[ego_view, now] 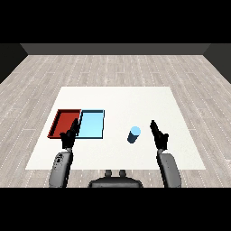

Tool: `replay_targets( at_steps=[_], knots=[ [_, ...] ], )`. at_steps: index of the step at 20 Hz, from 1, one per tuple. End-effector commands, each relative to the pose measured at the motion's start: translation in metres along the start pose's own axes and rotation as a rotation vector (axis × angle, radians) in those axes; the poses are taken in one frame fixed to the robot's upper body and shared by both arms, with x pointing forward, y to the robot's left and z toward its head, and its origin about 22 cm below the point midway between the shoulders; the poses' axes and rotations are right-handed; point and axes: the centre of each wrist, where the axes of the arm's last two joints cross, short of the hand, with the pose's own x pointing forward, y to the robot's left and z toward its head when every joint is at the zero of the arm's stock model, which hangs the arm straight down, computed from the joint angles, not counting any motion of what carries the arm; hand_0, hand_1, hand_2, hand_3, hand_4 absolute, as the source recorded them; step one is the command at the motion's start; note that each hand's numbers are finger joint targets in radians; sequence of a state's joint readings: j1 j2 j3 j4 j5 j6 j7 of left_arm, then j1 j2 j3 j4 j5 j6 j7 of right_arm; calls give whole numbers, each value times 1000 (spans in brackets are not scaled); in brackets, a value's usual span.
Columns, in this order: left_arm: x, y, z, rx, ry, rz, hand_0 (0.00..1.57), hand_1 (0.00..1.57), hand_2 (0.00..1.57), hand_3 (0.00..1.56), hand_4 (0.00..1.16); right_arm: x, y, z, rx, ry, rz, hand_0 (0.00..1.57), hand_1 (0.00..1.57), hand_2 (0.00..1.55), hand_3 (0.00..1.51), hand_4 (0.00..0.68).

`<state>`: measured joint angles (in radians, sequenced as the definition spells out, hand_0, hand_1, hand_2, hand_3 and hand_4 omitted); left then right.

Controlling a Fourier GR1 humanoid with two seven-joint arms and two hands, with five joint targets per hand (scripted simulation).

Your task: Pick the blue can and put it in the blue box

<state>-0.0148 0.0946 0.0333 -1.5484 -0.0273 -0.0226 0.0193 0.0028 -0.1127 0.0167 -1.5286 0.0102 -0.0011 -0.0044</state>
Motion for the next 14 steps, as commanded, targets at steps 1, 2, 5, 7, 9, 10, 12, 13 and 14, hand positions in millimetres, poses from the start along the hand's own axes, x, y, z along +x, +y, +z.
replay_targets(
  at_steps=[1,2,5,7,9,10,12,13,14],
  knots=[
    [2,0,-1,1,-11,4,0,0,0,0,0,3,-6,0,-3,-14,-1,0,0,0,0,0],
    [5,1,-2,2,-22,9,0,0,0,0,0,6,-13,0,-6,-29,-2,0,0,0,0,0],
    [12,3,-3,5,-55,22,0,0,0,0,0,17,-32,1,-15,-74,-6,0,0,0,0,0],
    [51,-12,-13,-25,-417,131,0,0,0,0,0,38,-11,-8,72,-287,-172,0,0,0,0,0],
    [37,6,-7,-17,-457,130,0,0,0,0,0,26,-15,-3,77,-309,-205,0,0,0,0,0],
    [35,-7,-2,-21,-469,151,0,0,0,0,0,22,-18,3,85,-315,-208,0,0,0,0,0],
    [27,5,-2,-24,-479,144,0,0,0,0,0,25,-38,1,102,-329,-217,0,0,0,0,0],
    [19,11,2,-28,-500,146,0,0,0,0,0,22,-35,0,103,-331,-211,0,0,0,0,0],
    [11,-8,5,-38,-502,163,0,0,0,0,0,15,-32,17,106,-328,-216,0,0,0,0,0]
  ],
)
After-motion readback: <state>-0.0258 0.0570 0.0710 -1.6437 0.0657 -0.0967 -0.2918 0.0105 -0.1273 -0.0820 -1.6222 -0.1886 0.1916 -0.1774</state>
